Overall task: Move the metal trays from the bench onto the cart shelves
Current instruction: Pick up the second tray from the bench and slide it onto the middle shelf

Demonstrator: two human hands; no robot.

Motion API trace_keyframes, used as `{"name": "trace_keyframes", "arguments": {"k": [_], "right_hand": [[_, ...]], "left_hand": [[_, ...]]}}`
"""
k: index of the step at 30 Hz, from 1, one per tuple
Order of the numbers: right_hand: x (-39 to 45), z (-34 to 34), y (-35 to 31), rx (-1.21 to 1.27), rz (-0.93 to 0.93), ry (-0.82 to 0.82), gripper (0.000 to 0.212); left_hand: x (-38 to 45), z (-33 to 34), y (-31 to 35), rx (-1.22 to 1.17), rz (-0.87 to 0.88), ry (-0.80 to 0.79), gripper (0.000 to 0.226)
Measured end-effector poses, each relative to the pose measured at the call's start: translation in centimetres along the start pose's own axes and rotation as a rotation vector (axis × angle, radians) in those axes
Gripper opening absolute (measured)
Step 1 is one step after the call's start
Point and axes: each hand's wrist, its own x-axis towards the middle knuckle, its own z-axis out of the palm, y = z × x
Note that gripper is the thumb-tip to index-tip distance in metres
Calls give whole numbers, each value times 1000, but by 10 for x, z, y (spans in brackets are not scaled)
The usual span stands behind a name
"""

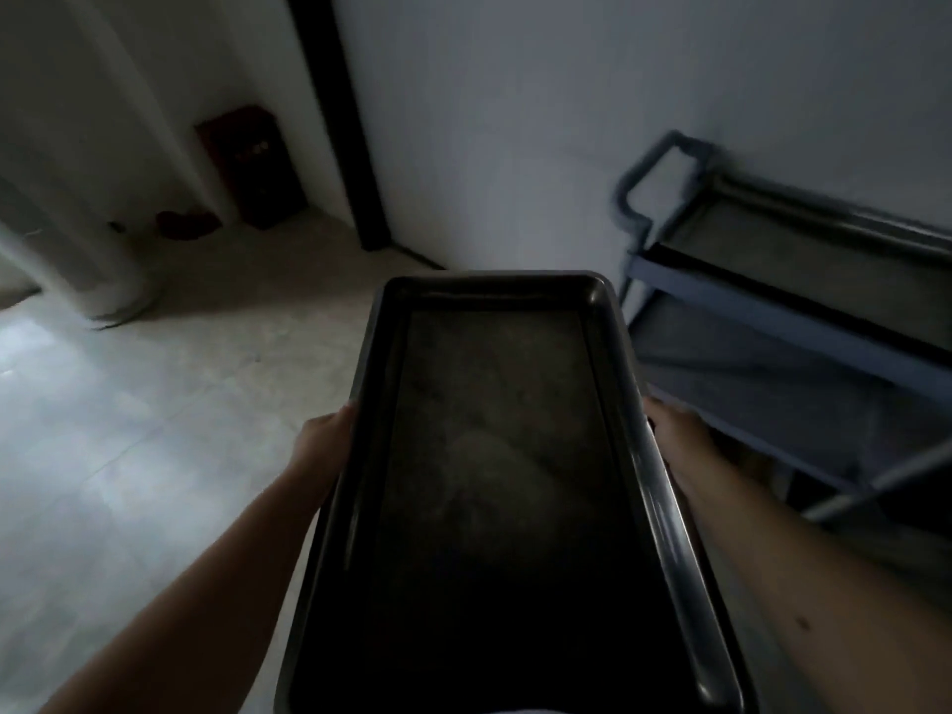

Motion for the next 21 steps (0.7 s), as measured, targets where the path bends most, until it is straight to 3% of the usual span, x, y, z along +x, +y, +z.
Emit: {"name": "trace_keyframes", "arguments": {"k": [5,10,14,21], "right_hand": [[-36,-53,45,183,166,256,19],[-77,-110,82,233,292,446,34],[-92,-144,101,257,253,530,30],[-64,-176,117,91,296,507,44]], "left_hand": [[25,54,28,148,121,-242,53],[30,127,61,368,315,-410,45],[29,175,90,376,431,-474,40],[32,230,102,404,349,-538,46]]}}
